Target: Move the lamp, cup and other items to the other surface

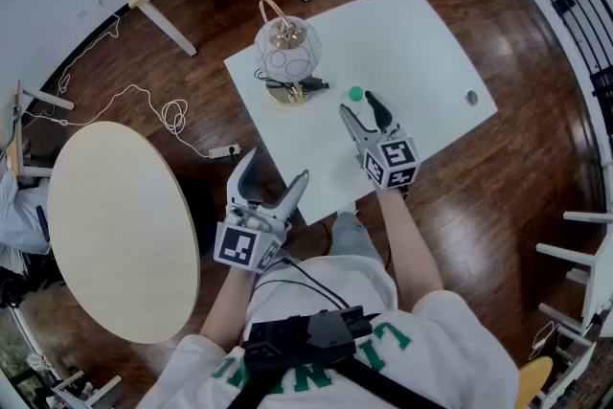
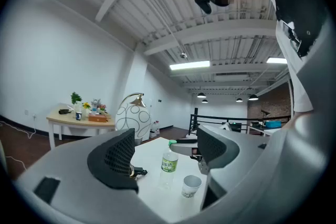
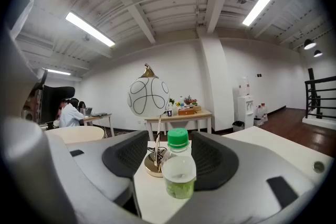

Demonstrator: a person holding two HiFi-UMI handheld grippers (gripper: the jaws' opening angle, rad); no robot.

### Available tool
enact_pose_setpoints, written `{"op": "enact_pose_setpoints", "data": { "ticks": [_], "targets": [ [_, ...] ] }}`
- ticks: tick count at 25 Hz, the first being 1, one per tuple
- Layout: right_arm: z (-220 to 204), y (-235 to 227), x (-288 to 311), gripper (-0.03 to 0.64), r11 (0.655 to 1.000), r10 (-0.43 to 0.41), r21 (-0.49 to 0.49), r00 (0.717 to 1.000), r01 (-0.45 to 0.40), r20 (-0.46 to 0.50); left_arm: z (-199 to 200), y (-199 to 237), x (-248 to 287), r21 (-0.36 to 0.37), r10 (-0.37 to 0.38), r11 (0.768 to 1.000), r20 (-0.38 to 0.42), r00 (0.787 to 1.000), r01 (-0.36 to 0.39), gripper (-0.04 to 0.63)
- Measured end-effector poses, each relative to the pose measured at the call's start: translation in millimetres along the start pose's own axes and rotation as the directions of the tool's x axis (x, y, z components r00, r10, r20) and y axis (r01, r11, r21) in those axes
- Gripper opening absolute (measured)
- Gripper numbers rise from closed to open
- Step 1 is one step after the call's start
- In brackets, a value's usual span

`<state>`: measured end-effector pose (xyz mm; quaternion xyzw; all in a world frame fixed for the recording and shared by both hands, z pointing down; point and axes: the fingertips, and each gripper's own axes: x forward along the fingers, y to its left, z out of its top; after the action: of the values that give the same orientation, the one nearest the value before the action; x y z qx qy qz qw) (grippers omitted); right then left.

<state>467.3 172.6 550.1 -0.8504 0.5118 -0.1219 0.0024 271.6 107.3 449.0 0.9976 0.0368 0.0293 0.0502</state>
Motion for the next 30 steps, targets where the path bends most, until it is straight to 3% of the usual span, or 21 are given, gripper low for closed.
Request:
{"op": "enact_pose_setpoints", "data": {
  "ticks": [7,16,21,26,30],
  "targets": [
    [10.5,-14.4,9.3,0.150,0.993,-0.094,-0.068,0.995,0.091,-0.032,10.9,17.0,-13.9,-0.004,0.035,0.999,0.014,0.999,-0.035,0.368],
    [61.3,69.9,-19.4,0.144,0.996,0.040,-0.077,0.999,-0.037,0.034,23.7,50.6,-54.4,0.019,0.090,0.996,0.073,0.993,-0.092,0.367],
    [77.8,137.9,-17.3,0.144,0.980,0.175,-0.109,0.982,-0.167,0.072,24.0,75.1,-98.1,0.014,0.177,0.984,0.087,0.980,-0.179,0.367],
    [80.2,222.0,19.6,0.143,0.927,0.357,-0.135,0.934,-0.351,0.021,28.8,118.1,-157.5,-0.019,0.330,0.944,0.095,0.939,-0.330,0.364],
    [81.2,310.4,57.0,0.143,0.845,0.513,-0.173,0.859,-0.505,-0.003,17.2,165.0,-233.4,-0.008,0.490,0.870,0.104,0.865,-0.492,0.364]
  ]
}}
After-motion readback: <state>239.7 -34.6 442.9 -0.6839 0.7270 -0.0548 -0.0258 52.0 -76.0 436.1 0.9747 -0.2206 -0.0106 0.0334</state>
